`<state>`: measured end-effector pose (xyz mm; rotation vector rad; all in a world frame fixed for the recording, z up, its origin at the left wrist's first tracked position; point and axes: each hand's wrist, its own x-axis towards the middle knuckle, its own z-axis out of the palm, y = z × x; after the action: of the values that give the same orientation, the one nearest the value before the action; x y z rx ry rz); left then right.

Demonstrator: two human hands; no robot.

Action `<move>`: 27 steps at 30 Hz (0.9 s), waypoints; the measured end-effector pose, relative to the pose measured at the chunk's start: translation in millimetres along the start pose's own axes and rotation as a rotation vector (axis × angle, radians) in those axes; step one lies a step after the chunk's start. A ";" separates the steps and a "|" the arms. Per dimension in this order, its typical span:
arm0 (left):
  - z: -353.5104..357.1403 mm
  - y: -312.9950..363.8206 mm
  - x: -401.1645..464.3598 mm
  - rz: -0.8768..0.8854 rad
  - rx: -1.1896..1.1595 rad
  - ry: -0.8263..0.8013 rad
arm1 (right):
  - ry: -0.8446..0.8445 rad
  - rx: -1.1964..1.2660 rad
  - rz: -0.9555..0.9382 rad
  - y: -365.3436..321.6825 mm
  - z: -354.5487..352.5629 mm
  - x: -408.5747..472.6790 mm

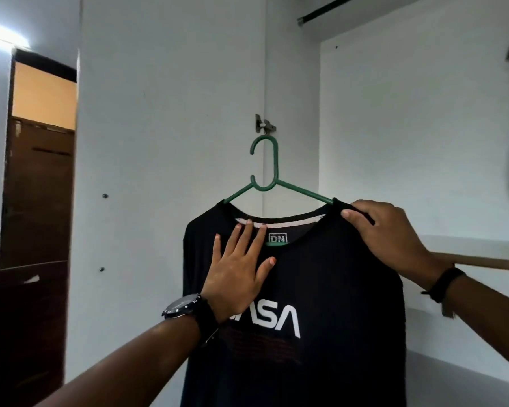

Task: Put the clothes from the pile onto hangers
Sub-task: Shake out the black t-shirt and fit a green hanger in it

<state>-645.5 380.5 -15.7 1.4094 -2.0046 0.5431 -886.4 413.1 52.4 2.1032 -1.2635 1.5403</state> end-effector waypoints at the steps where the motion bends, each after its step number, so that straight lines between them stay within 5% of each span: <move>1: -0.2 1.9 20.5 -0.019 -0.030 -0.025 | 0.013 -0.002 0.004 5.6 -5.5 19.5; 5: -27.5 20.0 100.7 -0.019 -0.160 0.094 | 0.037 -0.025 0.065 12.7 -45.7 97.2; 9: -98.1 67.0 223.4 0.031 -0.544 0.223 | 0.083 -0.118 0.067 1.7 -130.7 216.6; 17: -255.4 180.4 404.2 0.208 -1.004 0.181 | 0.275 -0.477 0.081 -37.4 -307.0 362.1; 19: -269.6 213.4 425.0 0.230 -1.042 0.240 | 0.330 -0.545 0.090 -40.3 -338.8 372.3; 27: -242.5 342.4 492.2 0.450 -1.128 0.046 | 0.433 -0.825 0.079 11.4 -420.3 407.2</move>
<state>-1022.4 318.9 506.3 0.2617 -2.0180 -0.3759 -1142.5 470.6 575.5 1.1492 -1.4692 1.1141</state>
